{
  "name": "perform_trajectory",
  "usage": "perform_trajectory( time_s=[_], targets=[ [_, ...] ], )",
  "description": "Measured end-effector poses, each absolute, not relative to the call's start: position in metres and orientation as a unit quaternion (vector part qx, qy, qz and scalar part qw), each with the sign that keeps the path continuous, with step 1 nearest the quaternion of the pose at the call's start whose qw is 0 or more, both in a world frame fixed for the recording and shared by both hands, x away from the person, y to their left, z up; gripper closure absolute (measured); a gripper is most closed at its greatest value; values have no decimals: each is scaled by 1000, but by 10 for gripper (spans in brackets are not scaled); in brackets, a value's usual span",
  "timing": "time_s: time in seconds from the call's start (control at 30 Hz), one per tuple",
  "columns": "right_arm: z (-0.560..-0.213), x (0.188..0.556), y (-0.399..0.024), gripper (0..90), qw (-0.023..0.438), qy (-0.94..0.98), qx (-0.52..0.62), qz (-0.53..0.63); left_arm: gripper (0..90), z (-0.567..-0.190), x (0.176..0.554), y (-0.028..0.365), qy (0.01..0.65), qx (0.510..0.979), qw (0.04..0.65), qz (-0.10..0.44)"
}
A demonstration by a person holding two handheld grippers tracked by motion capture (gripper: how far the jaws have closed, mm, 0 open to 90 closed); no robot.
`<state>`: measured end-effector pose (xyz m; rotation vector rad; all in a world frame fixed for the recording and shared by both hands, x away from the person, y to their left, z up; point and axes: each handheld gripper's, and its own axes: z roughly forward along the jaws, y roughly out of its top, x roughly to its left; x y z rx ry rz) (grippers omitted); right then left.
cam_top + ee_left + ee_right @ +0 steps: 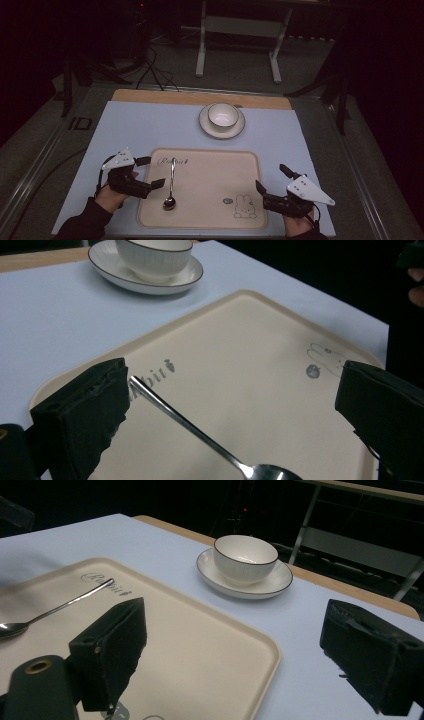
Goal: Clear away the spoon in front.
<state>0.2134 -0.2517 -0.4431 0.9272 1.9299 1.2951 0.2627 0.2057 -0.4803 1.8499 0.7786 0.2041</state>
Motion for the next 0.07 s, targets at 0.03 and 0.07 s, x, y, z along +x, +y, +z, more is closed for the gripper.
perform_trajectory(
  time_s=[0.03, 0.07],
  targets=[
    [-443, 213, -252, 114, 314, 732, 351, 492, 13, -481, 262, 205, 324, 777, 532, 86],
    [-443, 213, -251, 114, 314, 733, 351, 491, 13, -481, 262, 204, 323, 778, 532, 86]
  ],
)
